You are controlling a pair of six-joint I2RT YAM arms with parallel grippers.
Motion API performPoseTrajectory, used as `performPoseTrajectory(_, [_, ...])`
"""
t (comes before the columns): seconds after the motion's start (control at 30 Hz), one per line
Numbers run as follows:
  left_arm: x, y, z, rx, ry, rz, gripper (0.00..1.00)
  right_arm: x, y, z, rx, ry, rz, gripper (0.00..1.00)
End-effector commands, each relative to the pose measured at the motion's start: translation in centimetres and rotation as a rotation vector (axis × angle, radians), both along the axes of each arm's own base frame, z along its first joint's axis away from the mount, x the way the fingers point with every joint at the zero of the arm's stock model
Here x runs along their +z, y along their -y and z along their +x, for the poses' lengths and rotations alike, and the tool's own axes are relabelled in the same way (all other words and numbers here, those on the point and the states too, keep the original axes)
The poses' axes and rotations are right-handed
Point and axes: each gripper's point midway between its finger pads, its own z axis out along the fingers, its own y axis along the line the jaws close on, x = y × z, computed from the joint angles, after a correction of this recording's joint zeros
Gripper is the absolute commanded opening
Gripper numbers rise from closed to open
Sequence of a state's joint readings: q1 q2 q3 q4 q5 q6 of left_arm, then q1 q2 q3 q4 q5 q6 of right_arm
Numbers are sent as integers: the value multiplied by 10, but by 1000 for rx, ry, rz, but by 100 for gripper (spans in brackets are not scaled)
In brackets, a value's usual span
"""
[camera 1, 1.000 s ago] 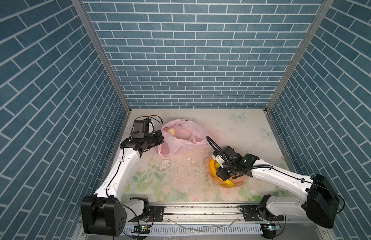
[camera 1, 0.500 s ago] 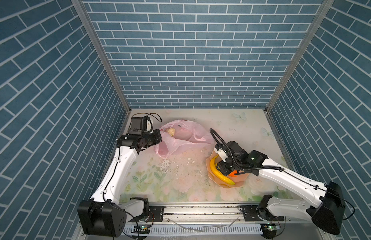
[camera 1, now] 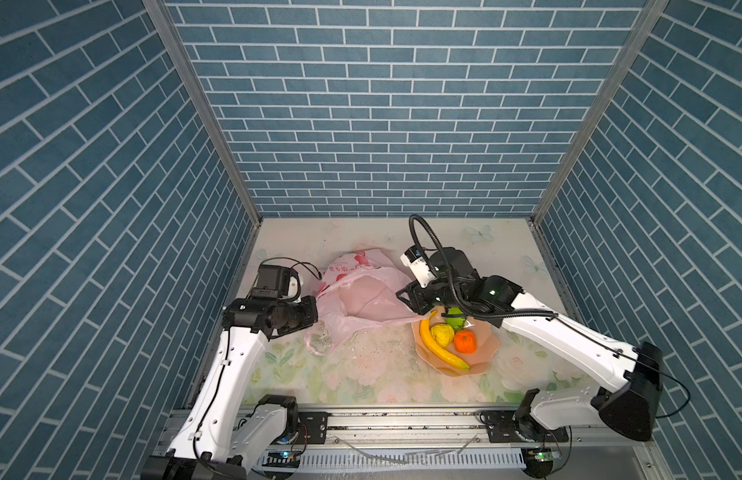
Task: Take the fake fruits out of the plastic bag
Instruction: 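Move the empty right gripper back to the pink bag's mouth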
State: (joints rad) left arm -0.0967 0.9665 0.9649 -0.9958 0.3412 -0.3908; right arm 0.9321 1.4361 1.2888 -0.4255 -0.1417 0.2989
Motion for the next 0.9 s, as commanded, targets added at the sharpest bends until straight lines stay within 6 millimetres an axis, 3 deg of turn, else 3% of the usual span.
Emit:
performPoseTrajectory(0.0, [-8,-8,-15,17,-43,38,0,8,-46,4,64,-13,88,40])
performPoseTrajectory(0.2, [-2,-26,-22,55,-36,130,0,-25,-90,-1,158,-67,35,36])
performPoseTrajectory(0.33, [0,-36,-25,75,-34,185,0,-45,-105,1,168,-70,-19,30])
performPoseTrajectory(0.43, [4,-35,-22,75,-16,178,0,-46,-101,7,148,-1,-73,30])
performPoseTrajectory(0.67, [12,-29,-8,54,10,158,0,-3,-64,6,214,214,-213,43])
performPoseTrajectory(0.77, [14,-27,-6,44,22,149,0,8,-52,12,230,303,-277,52])
performPoseTrajectory(0.87, [16,-23,-5,30,36,131,0,6,-53,22,259,370,-350,67])
